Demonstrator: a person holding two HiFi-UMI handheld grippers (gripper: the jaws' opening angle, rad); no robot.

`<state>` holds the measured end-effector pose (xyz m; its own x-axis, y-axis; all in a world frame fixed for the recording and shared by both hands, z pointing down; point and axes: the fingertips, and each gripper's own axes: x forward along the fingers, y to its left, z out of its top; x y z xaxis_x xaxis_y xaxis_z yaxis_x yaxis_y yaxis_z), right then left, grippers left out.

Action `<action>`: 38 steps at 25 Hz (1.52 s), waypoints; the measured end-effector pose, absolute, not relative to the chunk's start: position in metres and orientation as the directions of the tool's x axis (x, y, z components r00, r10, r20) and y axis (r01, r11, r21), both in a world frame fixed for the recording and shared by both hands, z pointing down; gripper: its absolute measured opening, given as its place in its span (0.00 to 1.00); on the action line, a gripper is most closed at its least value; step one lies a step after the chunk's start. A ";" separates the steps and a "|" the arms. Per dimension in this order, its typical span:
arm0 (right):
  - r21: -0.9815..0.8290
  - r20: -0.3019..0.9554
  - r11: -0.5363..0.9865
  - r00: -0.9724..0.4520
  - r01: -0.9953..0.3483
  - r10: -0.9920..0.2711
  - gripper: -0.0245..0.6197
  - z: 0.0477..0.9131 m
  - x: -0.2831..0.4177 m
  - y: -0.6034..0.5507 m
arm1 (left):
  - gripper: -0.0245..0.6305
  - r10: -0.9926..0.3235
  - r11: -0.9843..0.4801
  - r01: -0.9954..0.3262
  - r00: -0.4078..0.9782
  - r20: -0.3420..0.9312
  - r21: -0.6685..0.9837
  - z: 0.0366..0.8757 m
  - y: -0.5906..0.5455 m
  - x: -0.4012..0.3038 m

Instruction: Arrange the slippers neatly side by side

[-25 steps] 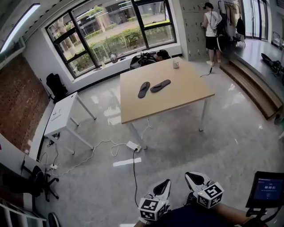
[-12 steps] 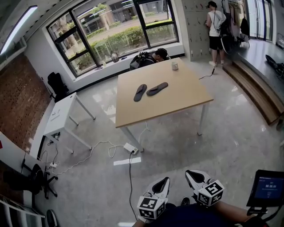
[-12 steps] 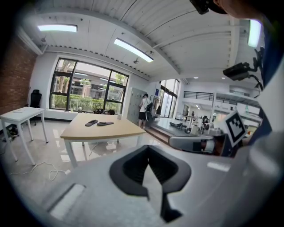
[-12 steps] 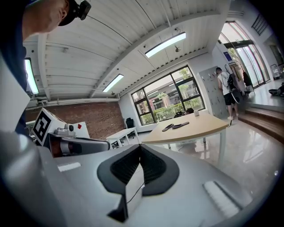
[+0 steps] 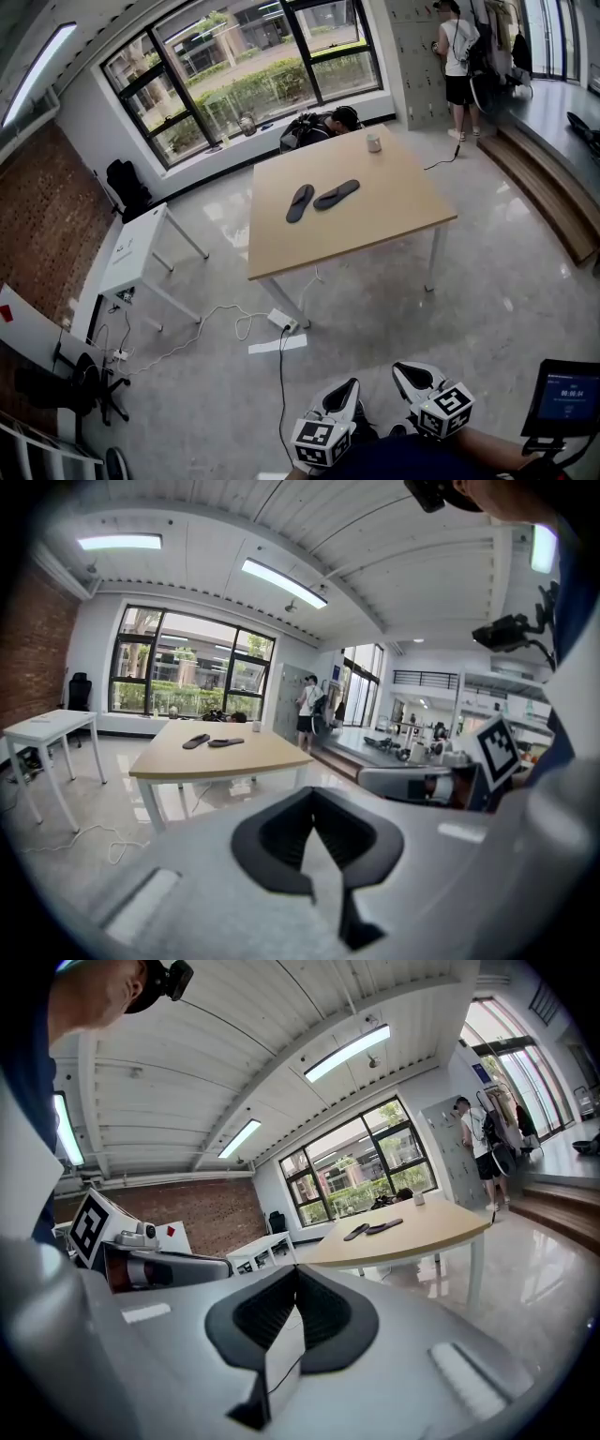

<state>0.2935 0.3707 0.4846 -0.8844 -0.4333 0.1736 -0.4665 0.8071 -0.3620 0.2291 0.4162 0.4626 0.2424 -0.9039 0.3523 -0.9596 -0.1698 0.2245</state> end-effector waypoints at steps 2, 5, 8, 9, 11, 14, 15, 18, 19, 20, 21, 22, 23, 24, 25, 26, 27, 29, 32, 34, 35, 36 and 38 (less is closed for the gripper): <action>-0.360 0.178 0.804 -0.881 -0.473 -0.439 0.05 0.482 0.289 0.365 | 0.04 -0.902 -0.169 -0.960 0.242 0.358 0.223 0.465 0.411 0.225; -0.359 0.188 0.797 -0.874 -0.486 -0.449 0.05 0.480 0.280 0.352 | 0.04 -0.901 -0.173 -0.961 0.243 0.359 0.217 0.467 0.399 0.214; -0.357 0.204 0.788 -0.865 -0.502 -0.459 0.05 0.486 0.269 0.339 | 0.04 -0.899 -0.180 -0.960 0.250 0.361 0.217 0.481 0.386 0.198; -0.356 0.209 0.784 -0.861 -0.508 -0.463 0.05 0.487 0.265 0.335 | 0.04 -0.896 -0.184 -0.957 0.257 0.363 0.222 0.484 0.382 0.194; -0.334 0.214 0.790 -0.858 -0.514 -0.468 0.05 0.493 0.257 0.327 | 0.04 -0.889 -0.195 -0.950 0.276 0.365 0.242 0.482 0.372 0.187; -0.296 0.223 0.794 -0.846 -0.531 -0.483 0.05 0.492 0.241 0.313 | 0.04 -0.887 -0.217 -0.939 0.303 0.348 0.266 0.475 0.352 0.172; -0.287 0.230 0.793 -0.842 -0.538 -0.488 0.05 0.491 0.234 0.310 | 0.04 -0.886 -0.222 -0.937 0.309 0.346 0.268 0.474 0.346 0.165; -0.266 0.233 0.798 -0.839 -0.541 -0.491 0.05 0.487 0.209 0.299 | 0.04 -0.883 -0.235 -0.936 0.319 0.346 0.262 0.477 0.332 0.141; -0.267 0.231 0.793 -0.835 -0.548 -0.499 0.05 0.485 0.201 0.294 | 0.04 -0.882 -0.238 -0.934 0.322 0.343 0.266 0.476 0.327 0.134; -0.269 0.230 0.786 -0.830 -0.557 -0.509 0.05 0.484 0.194 0.288 | 0.04 -0.882 -0.240 -0.931 0.327 0.340 0.274 0.474 0.322 0.127; -0.267 0.231 0.783 -0.826 -0.562 -0.514 0.05 0.483 0.187 0.284 | 0.04 -0.880 -0.242 -0.928 0.332 0.339 0.282 0.473 0.318 0.120; -0.263 0.235 0.783 -0.825 -0.564 -0.514 0.05 0.484 0.180 0.281 | 0.04 -0.879 -0.244 -0.926 0.337 0.338 0.289 0.474 0.314 0.112; -0.261 0.242 0.783 -0.824 -0.565 -0.513 0.05 0.484 0.173 0.278 | 0.04 -0.877 -0.246 -0.923 0.341 0.338 0.295 0.475 0.311 0.104; -0.262 0.248 0.781 -0.822 -0.567 -0.513 0.05 0.484 0.166 0.276 | 0.04 -0.876 -0.249 -0.921 0.346 0.335 0.299 0.475 0.307 0.097; -0.262 0.254 0.778 -0.819 -0.571 -0.515 0.05 0.483 0.159 0.273 | 0.04 -0.877 -0.252 -0.919 0.349 0.331 0.302 0.474 0.304 0.090; -0.262 0.259 0.774 -0.815 -0.576 -0.518 0.05 0.482 0.151 0.271 | 0.04 -0.877 -0.255 -0.917 0.353 0.327 0.306 0.473 0.301 0.083; -0.260 0.265 0.770 -0.810 -0.582 -0.523 0.05 0.481 0.145 0.268 | 0.04 -0.877 -0.257 -0.915 0.356 0.324 0.310 0.473 0.299 0.076; -0.254 0.271 0.770 -0.808 -0.585 -0.524 0.05 0.482 0.130 0.266 | 0.04 -0.875 -0.258 -0.912 0.360 0.323 0.319 0.474 0.296 0.062; -0.237 0.273 0.785 -0.815 -0.573 -0.512 0.05 0.487 0.112 0.266 | 0.04 -0.876 -0.259 -0.911 0.362 0.320 0.320 0.481 0.294 0.042; -0.238 0.277 0.780 -0.810 -0.579 -0.517 0.05 0.484 0.102 0.262 | 0.04 -0.876 -0.259 -0.910 0.363 0.319 0.323 0.482 0.292 0.033; -0.243 0.279 0.776 -0.808 -0.582 -0.518 0.05 0.481 0.098 0.260 | 0.04 -0.876 -0.257 -0.909 0.362 0.319 0.327 0.481 0.291 0.030; -0.246 0.281 0.775 -0.808 -0.583 -0.518 0.05 0.479 0.094 0.259 | 0.04 -0.876 -0.256 -0.909 0.362 0.318 0.329 0.481 0.290 0.028; -0.242 0.283 0.776 -0.807 -0.583 -0.518 0.05 0.479 0.088 0.255 | 0.04 -0.876 -0.259 -0.907 0.366 0.315 0.333 0.486 0.289 0.024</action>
